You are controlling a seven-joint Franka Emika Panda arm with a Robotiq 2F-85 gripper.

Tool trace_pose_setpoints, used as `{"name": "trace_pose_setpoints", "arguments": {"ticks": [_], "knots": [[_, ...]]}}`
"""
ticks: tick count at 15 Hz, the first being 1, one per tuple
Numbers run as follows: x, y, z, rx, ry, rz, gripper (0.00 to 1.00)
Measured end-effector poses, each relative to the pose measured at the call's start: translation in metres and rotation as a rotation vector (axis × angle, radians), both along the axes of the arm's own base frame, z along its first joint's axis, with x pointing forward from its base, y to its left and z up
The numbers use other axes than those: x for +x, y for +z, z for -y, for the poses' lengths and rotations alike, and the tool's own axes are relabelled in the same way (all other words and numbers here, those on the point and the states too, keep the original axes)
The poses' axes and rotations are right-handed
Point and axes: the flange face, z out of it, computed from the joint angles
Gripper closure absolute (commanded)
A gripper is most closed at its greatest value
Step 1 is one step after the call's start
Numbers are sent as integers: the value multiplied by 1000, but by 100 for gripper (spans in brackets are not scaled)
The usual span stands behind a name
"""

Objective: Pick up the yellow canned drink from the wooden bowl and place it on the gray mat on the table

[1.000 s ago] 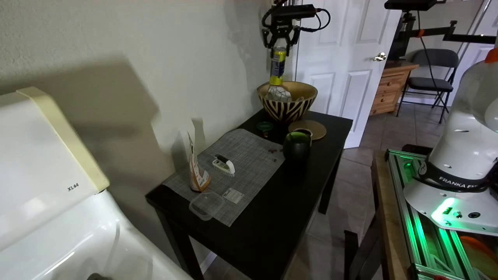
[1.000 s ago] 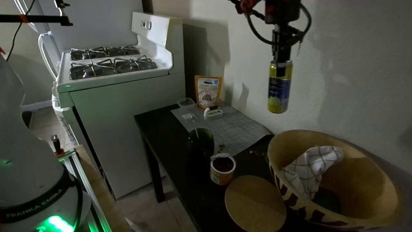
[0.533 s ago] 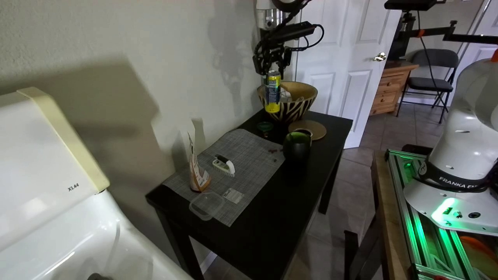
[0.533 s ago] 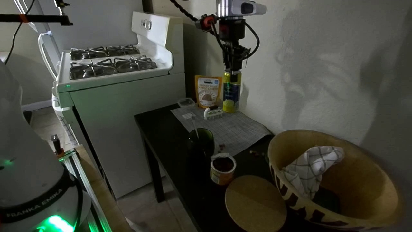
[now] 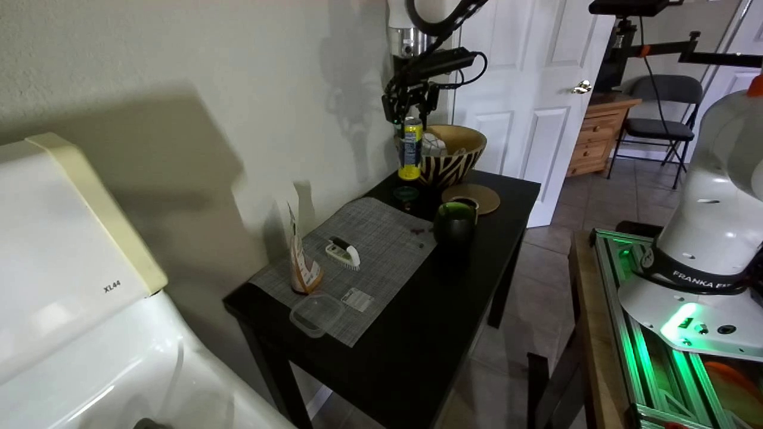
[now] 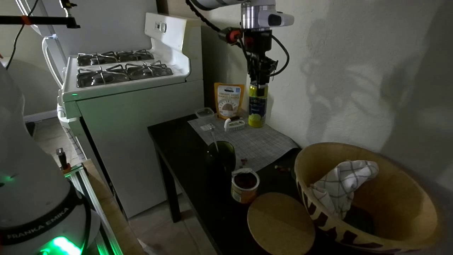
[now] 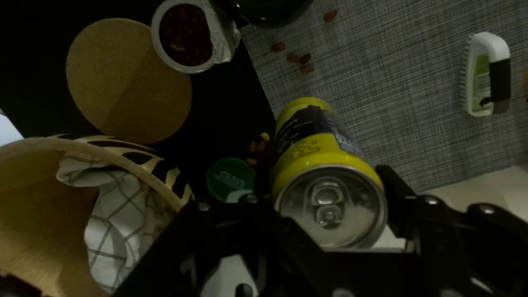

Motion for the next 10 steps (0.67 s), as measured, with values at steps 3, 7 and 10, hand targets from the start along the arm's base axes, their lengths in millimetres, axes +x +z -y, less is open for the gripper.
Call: {"name": "trace_pose_setpoints", "arguments": {"ticks": [3,7,10], "knots": [[20,-30,1,19,23,58,62],[35,-72,-4,90,48,69,62],[39,-95,-10,119,65,41,62]]}}
